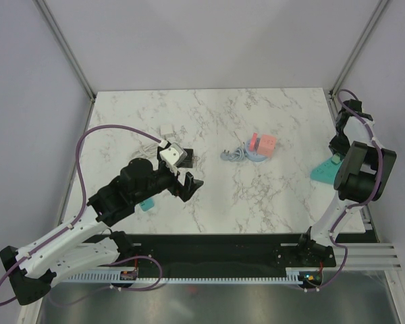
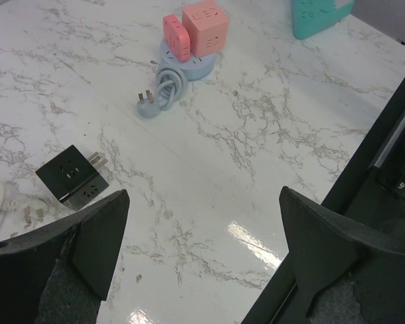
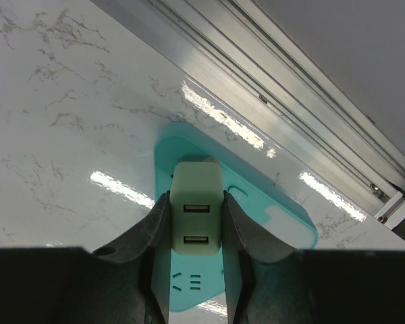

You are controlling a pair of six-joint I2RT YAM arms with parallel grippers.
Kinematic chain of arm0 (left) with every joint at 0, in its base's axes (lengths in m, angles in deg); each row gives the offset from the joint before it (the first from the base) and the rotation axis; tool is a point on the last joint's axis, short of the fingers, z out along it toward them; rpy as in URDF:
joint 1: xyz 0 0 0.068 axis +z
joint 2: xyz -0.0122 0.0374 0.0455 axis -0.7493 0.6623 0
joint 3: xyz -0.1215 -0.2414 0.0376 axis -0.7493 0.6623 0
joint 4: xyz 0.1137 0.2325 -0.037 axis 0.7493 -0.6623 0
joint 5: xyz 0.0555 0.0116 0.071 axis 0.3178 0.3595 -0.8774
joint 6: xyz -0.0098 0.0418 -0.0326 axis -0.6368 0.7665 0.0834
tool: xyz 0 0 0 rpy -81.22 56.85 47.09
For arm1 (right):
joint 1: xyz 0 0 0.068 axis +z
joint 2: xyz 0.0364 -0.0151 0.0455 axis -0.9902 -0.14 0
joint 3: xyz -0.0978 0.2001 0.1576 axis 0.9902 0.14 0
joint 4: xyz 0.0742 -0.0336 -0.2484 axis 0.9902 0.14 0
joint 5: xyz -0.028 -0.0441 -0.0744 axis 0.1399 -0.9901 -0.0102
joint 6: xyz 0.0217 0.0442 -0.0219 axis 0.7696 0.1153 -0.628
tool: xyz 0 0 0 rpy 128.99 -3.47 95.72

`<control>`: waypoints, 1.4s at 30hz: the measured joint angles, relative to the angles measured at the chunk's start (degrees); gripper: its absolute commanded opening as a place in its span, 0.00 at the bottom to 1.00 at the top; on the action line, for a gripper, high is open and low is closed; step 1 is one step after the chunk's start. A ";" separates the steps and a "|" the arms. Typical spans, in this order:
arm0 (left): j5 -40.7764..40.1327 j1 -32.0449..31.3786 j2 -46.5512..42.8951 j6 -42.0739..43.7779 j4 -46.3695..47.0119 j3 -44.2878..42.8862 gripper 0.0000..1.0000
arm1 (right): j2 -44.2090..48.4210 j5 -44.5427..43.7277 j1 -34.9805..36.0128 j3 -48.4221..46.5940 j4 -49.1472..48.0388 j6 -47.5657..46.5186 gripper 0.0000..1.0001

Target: Insert the plug

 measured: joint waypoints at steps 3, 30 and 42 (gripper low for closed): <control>-1.60 -0.02 -0.04 -0.02 0.02 0.00 1.00 | 0.17 0.07 0.02 -0.94 0.52 -0.28 0.07; -10.25 18.80 22.29 -16.65 -10.43 -17.25 0.88 | 19.32 13.14 7.39 -4.28 12.15 -2.51 0.98; -5.18 25.00 48.81 -14.43 -12.20 -25.83 0.85 | 34.42 26.71 35.45 12.59 -1.20 -1.81 0.98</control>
